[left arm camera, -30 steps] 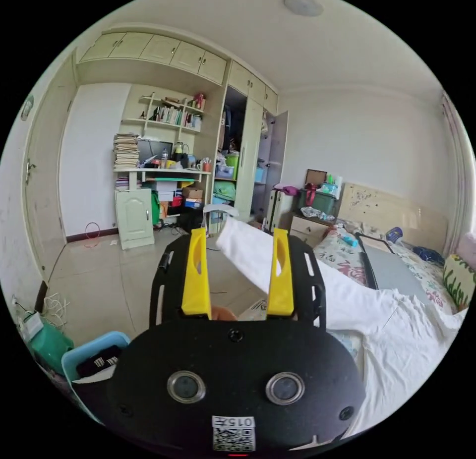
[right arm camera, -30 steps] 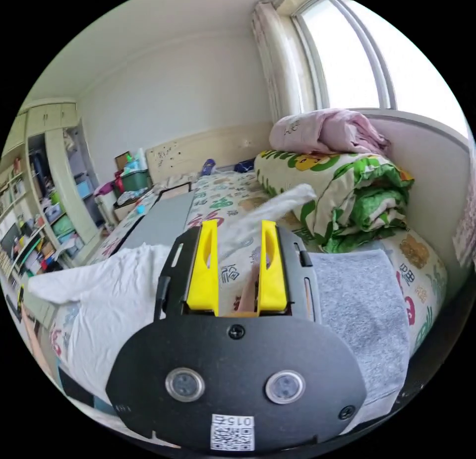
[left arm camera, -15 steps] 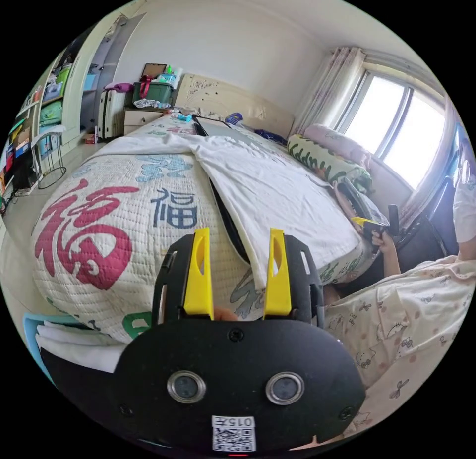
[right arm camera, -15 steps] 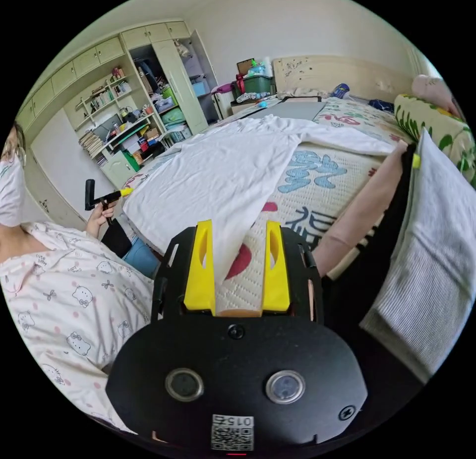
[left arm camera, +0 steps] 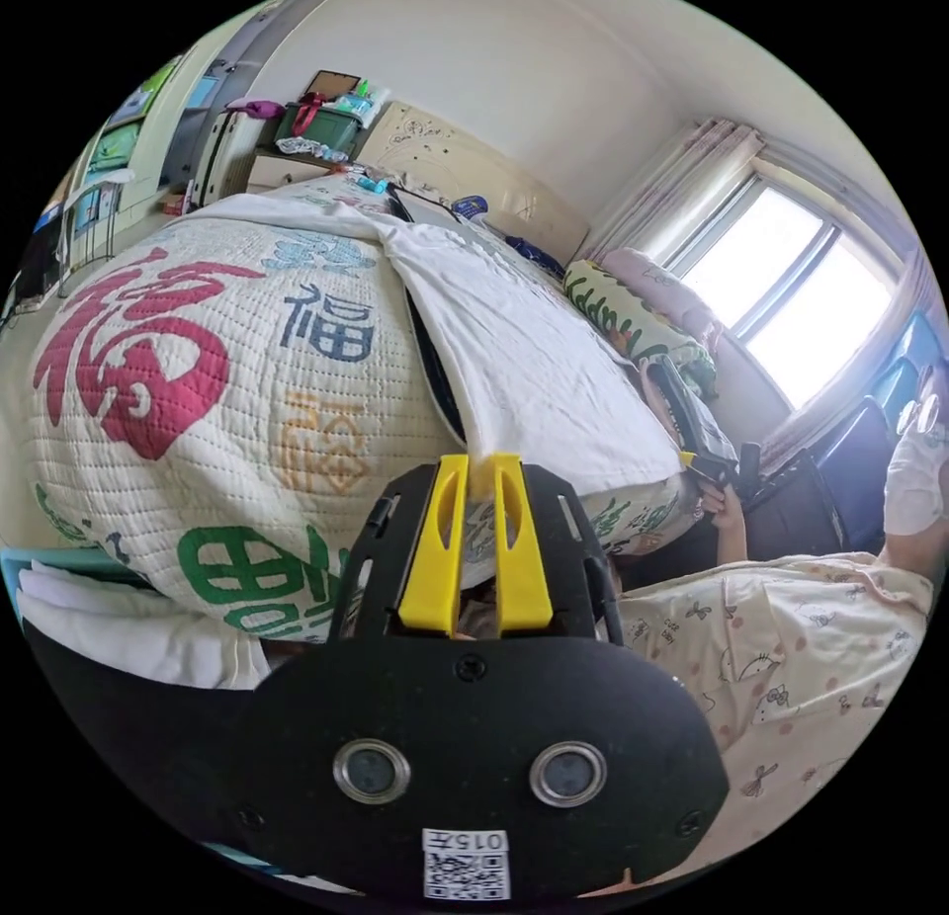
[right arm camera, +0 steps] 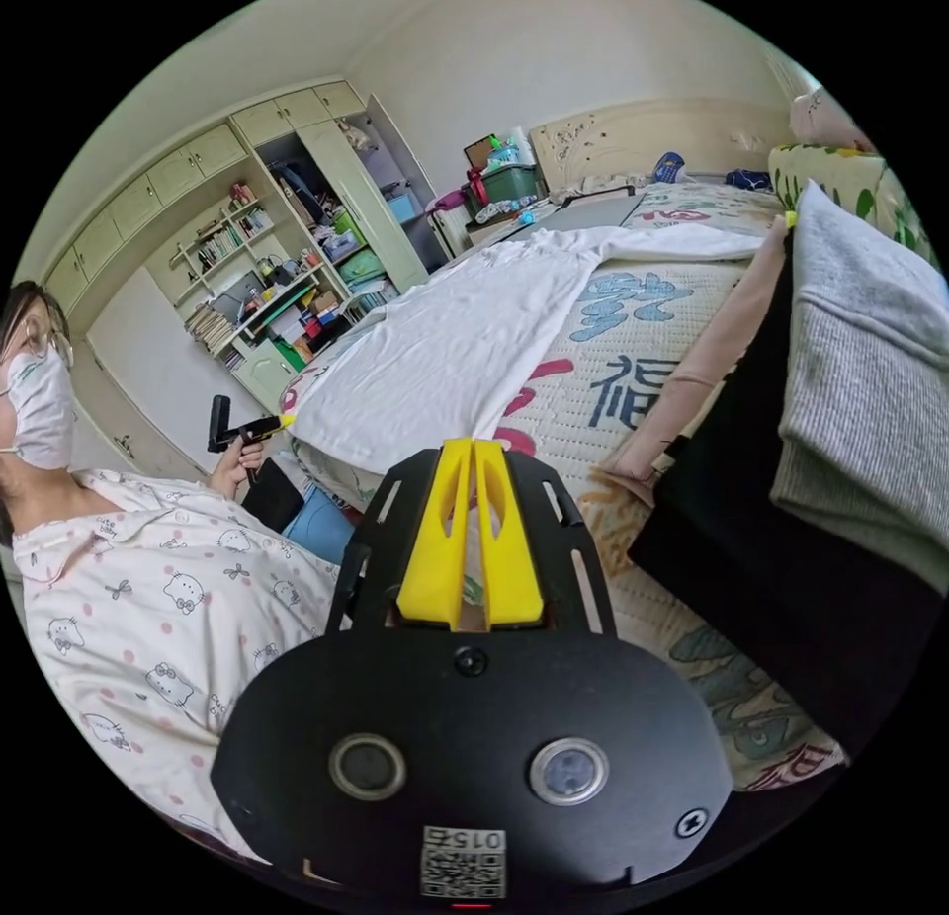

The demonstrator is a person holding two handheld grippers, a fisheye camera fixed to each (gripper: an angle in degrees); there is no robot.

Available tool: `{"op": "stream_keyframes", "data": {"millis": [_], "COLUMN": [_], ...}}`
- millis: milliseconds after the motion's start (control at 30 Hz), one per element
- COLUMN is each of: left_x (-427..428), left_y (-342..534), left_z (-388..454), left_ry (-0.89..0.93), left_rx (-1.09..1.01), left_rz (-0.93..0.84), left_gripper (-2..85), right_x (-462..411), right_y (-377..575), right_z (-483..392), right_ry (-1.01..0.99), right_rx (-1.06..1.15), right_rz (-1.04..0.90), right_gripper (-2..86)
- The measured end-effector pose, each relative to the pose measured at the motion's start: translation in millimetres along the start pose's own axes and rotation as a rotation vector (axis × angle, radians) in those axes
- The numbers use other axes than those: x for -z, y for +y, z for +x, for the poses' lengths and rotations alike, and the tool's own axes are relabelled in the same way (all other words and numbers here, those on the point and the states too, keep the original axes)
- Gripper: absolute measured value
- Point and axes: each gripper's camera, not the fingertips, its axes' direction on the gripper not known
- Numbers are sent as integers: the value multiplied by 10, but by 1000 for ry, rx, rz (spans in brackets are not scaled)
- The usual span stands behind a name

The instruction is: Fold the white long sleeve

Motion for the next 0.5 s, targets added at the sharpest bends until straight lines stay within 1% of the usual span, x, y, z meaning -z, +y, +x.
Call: {"op": "stream_keyframes", "data": {"millis": [100, 200, 267, 400, 433, 467, 500], "left_x": [111, 100, -49, -105, -21, 114, 194], "left_y": [-1, -25, -51, -130, -160, -192, -216], "left_z": [63, 246, 402, 575, 642, 718, 754], "left_ry": [6, -72, -137, -175, -232, -293, -317], "left_rx": [-7, -69, -132, -192, -205, -210, -207], "left_rz": [6, -19, -81, -126, -111, -67, -35], "left_gripper": [21, 18, 23, 50, 65, 70, 72], "right_x": [38, -75, -214, -248, -201, -135, -101], "right_y": [68, 108, 100, 44, 40, 41, 39], "right_z": [-75, -177, -249, -345, -394, -456, -488], "right_ry": [37, 89, 136, 150, 203, 297, 346], "right_rx": [-2, 16, 35, 38, 32, 25, 23], "right_rz": [1, -51, -102, -124, -107, -81, -70], "right_gripper": [-9, -9, -9, -6, -6, -6, -6]}}
